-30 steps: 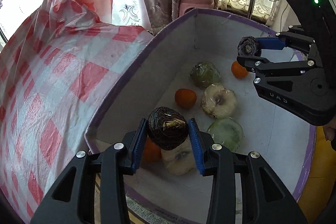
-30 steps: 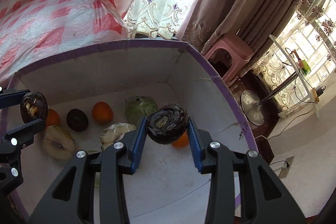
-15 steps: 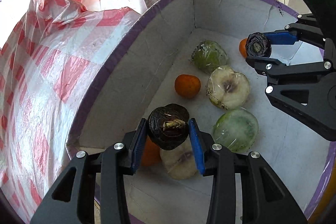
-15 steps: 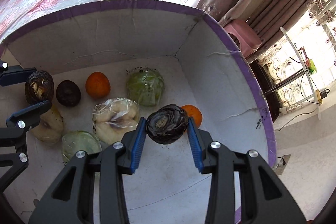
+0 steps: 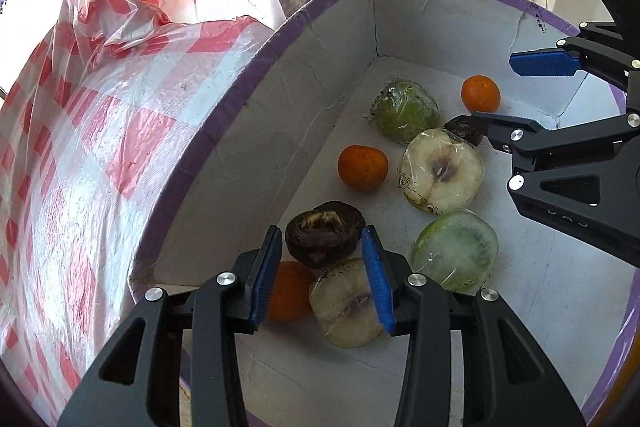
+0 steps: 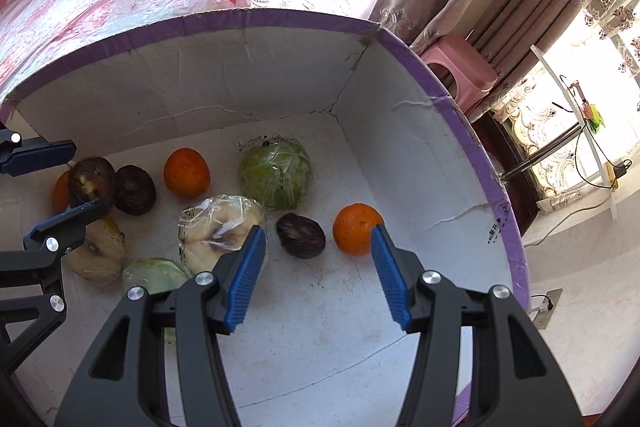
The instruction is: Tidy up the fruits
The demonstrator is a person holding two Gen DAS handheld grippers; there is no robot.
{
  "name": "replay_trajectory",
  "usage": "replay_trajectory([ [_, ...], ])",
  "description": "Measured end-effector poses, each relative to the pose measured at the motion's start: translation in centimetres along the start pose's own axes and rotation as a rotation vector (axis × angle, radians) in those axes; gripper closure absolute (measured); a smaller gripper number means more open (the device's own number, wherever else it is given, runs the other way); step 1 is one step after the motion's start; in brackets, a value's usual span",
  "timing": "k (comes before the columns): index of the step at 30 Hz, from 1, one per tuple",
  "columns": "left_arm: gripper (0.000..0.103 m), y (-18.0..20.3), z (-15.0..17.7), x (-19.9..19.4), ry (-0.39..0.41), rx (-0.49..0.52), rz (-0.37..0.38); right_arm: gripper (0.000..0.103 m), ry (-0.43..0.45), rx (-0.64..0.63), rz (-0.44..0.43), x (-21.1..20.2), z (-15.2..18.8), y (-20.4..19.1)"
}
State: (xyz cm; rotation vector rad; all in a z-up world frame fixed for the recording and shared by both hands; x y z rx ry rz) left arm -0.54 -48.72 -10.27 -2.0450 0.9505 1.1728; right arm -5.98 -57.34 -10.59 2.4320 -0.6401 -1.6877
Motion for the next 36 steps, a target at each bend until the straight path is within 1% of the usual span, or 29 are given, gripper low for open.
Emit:
replay_trajectory([
  [2, 0.059, 0.0, 0.0, 0.0, 0.001, -0.001, 0.001, 0.040, 0.008, 0.008, 0.004, -0.1, -0.1, 0.1],
  [3, 0.058, -0.1, -0.1, 0.0, 0.001, -0.002, 0.002, 0.039, 0.011, 0.011, 0.008, -0.2, -0.1, 0.2],
  [5, 0.055, -0.2, 0.0, -0.1, 0.005, -0.005, 0.002, 0.036, 0.016, 0.018, 0.015, -0.3, -0.1, 0.2],
  [6, 0.049, -0.2, -0.1, -0.3, 0.011, -0.008, 0.004, 0.035, 0.022, 0.026, 0.019, -0.4, -0.1, 0.2],
  [7, 0.041, -0.3, -0.1, -0.5, 0.021, -0.012, 0.007, 0.032, 0.030, 0.036, 0.019, -0.8, 0.1, 0.2],
  [10, 0.025, -0.6, -0.2, -1.6, 0.054, -0.035, 0.018, 0.028, 0.060, 0.080, 0.004, -1.7, 0.3, 0.3],
  [13, 0.019, -1.1, 0.0, -2.4, 0.065, -0.075, 0.046, 0.023, 0.095, 0.112, 0.042, -3.0, 0.6, 0.6],
  [15, 0.016, -1.4, 0.3, -3.0, 0.071, -0.109, 0.065, 0.022, 0.117, 0.141, 0.054, -3.9, 0.9, 0.7],
  [18, 0.015, -1.9, 1.0, -4.3, 0.085, -0.157, 0.103, 0.021, 0.143, 0.188, 0.062, -5.1, 1.5, 1.0],
  [22, 0.015, -2.1, 2.7, -5.9, 0.092, -0.233, 0.182, 0.021, 0.176, 0.218, 0.092, -7.1, 2.0, 1.1],
  [26, 0.015, -1.5, 4.7, -8.5, 0.146, -0.260, 0.220, 0.018, 0.201, 0.225, 0.105, -8.8, 2.6, 0.3],
  [30, 0.014, -1.4, 6.3, -10.0, 0.172, -0.302, 0.305, 0.017, 0.222, 0.249, 0.105, -10.3, 3.4, 0.0],
  [33, 0.014, -2.0, 6.5, -10.3, 0.197, -0.327, 0.301, 0.017, 0.225, 0.252, 0.109, -10.9, 4.0, -0.2],
  [36, 0.014, -2.1, 6.5, -10.0, 0.194, -0.335, 0.303, 0.017, 0.223, 0.263, 0.107, -11.1, 4.4, -0.2],
])
Point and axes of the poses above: each gripper's, at about its wrist camera, not at the fingertips, and x roughly the way its jaws point, y to its right, z to its underside, the point moved 6 cm from there along x, roughly the way its jaws point, and after that the axes turned 9 degrees about -x, right-handed, at the moved point
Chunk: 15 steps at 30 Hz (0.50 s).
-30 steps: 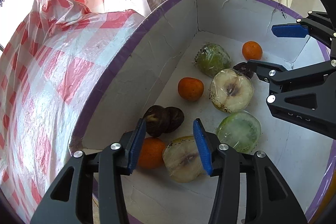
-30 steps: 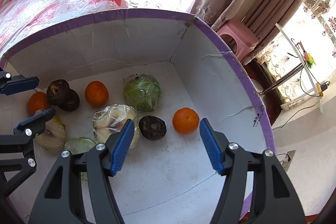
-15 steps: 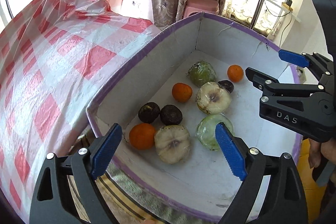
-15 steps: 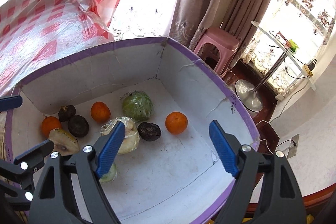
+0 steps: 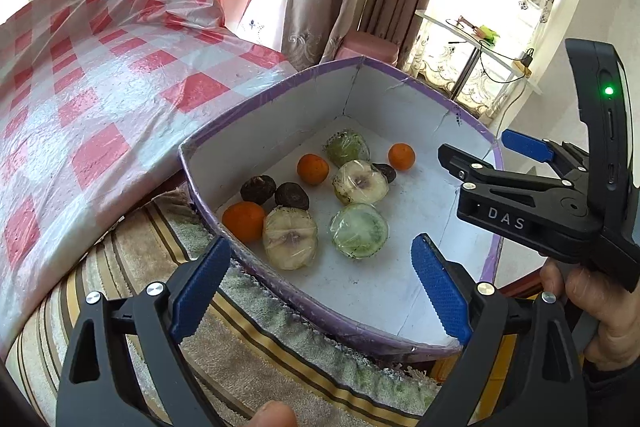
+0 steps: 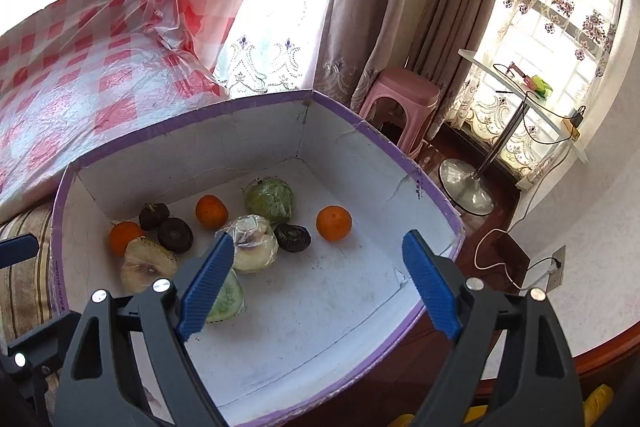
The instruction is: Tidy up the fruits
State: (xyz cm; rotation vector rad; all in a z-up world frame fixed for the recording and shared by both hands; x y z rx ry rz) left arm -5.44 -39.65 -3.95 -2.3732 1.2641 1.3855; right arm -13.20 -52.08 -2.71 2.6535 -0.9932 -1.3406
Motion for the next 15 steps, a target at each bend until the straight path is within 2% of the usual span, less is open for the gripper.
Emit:
replay_trajectory([
  [4, 0.014, -0.7, 0.1, 0.6, -0.019, -0.034, 0.005, 0.017, -0.006, 0.005, -0.012, -0.1, 0.5, -0.3],
  [7, 0.013, -1.7, -0.1, 0.2, -0.005, -0.080, -0.002, 0.017, -0.006, 0.008, -0.022, 0.1, 0.5, -0.6],
  [8, 0.009, -1.9, -0.2, 0.1, 0.000, -0.091, -0.002, 0.017, -0.006, 0.007, -0.025, 0.2, 0.5, -0.8],
  [9, 0.004, -2.0, -0.3, 0.0, 0.008, -0.095, -0.005, 0.017, -0.006, 0.006, -0.025, 0.2, 0.5, -0.9],
  [15, 0.004, -1.5, -0.2, -0.2, 0.019, -0.066, -0.005, 0.017, -0.010, 0.003, -0.039, 0.5, 0.6, -1.2],
])
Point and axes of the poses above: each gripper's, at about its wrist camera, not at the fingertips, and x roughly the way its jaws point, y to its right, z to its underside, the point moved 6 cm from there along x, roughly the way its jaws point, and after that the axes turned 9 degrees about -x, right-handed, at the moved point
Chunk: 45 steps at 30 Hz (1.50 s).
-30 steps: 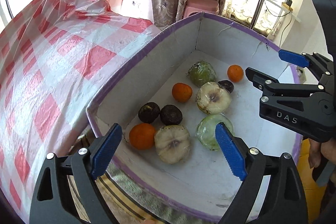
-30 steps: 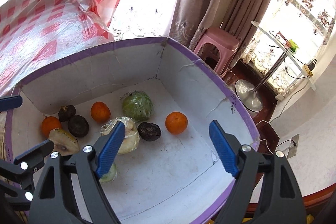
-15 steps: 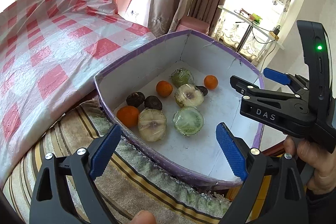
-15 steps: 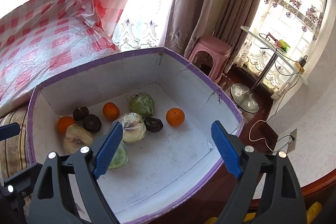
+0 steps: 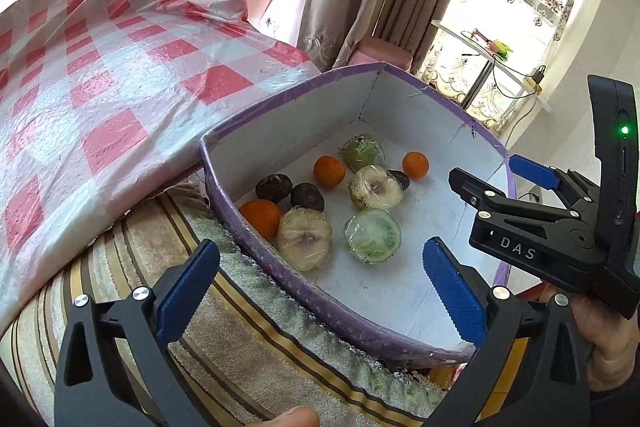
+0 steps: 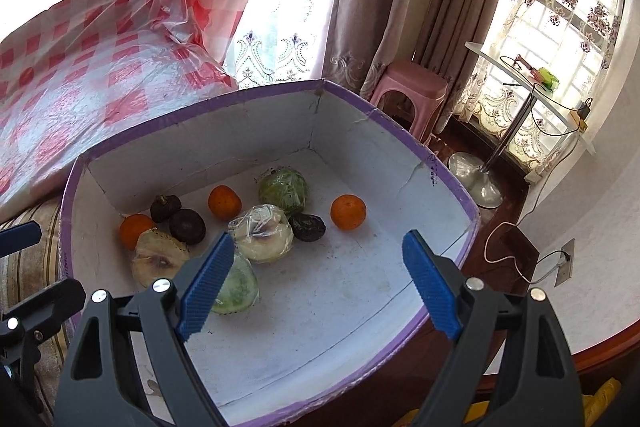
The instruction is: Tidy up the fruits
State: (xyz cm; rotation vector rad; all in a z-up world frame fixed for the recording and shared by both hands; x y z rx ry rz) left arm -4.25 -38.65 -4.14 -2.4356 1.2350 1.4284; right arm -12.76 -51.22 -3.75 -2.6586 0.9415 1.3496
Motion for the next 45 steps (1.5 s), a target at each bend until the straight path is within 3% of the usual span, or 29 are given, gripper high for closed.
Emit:
replay_trajectory([
  [45, 0.004, 0.12, 0.13, 0.06, -0.007, -0.006, 0.017, 0.017, -0.003, -0.005, -0.009, 0.05, 0.16, -0.18],
])
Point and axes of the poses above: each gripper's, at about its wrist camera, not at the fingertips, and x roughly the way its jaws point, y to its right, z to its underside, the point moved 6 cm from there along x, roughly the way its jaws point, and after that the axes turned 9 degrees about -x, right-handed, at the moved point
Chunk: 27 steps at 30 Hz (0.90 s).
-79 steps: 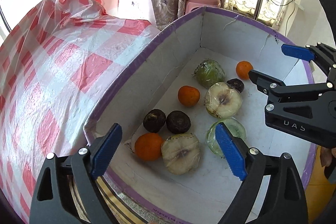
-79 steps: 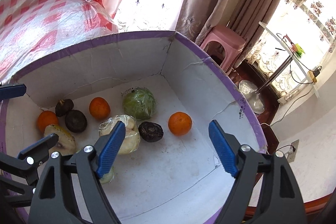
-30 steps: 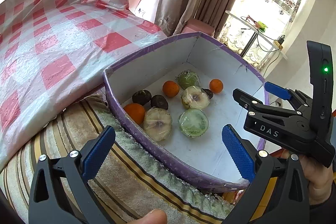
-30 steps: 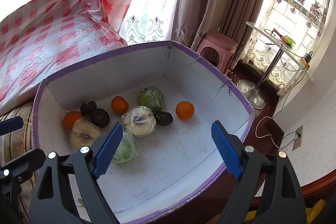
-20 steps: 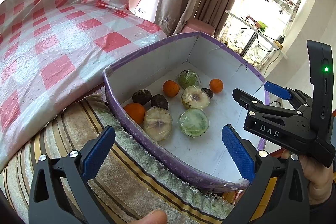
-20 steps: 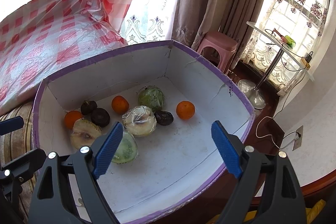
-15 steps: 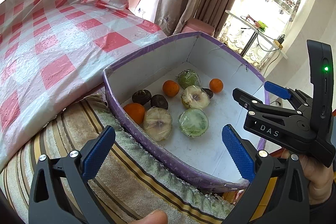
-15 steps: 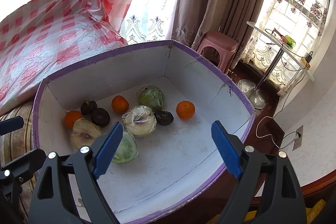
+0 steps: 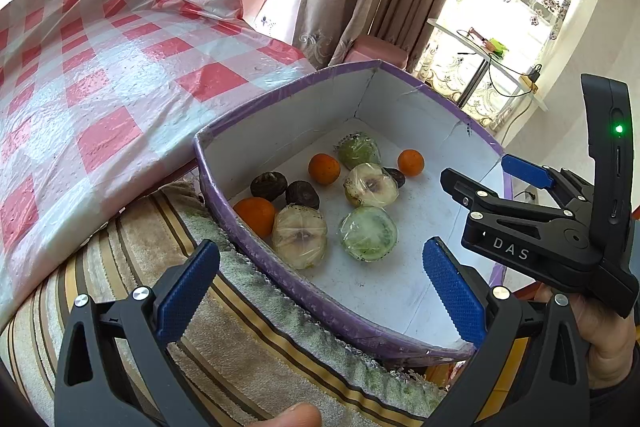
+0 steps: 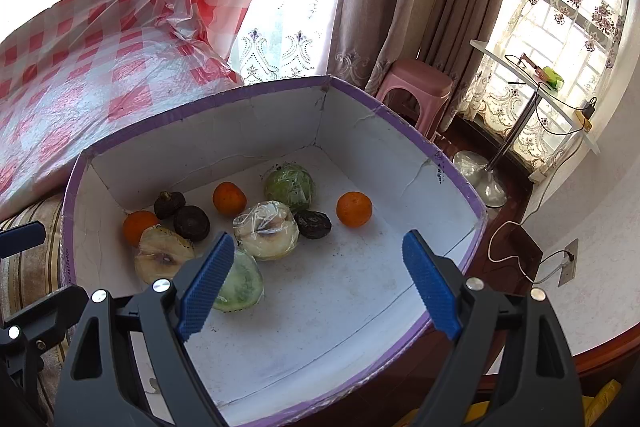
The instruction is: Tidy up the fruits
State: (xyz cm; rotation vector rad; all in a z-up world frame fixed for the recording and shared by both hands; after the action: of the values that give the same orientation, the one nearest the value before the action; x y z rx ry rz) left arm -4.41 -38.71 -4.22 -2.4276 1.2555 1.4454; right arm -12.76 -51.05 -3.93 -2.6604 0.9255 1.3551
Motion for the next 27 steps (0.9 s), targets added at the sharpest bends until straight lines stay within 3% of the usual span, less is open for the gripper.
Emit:
replay_trajectory([
  [14, 0.004, 0.1, 0.0, 0.0, 0.001, 0.002, 0.000, 0.017, -0.001, 0.001, -0.002, 0.0, 0.0, 0.0],
  [21, 0.004, 1.2, 0.1, -0.5, 0.017, 0.067, 0.006, 0.017, -0.002, 0.011, 0.005, 0.3, 0.0, 0.2],
  [27, 0.004, 0.4, -0.6, -1.5, 0.011, 0.019, 0.041, 0.017, 0.009, 0.026, -0.002, 0.1, -0.4, 0.2],
])
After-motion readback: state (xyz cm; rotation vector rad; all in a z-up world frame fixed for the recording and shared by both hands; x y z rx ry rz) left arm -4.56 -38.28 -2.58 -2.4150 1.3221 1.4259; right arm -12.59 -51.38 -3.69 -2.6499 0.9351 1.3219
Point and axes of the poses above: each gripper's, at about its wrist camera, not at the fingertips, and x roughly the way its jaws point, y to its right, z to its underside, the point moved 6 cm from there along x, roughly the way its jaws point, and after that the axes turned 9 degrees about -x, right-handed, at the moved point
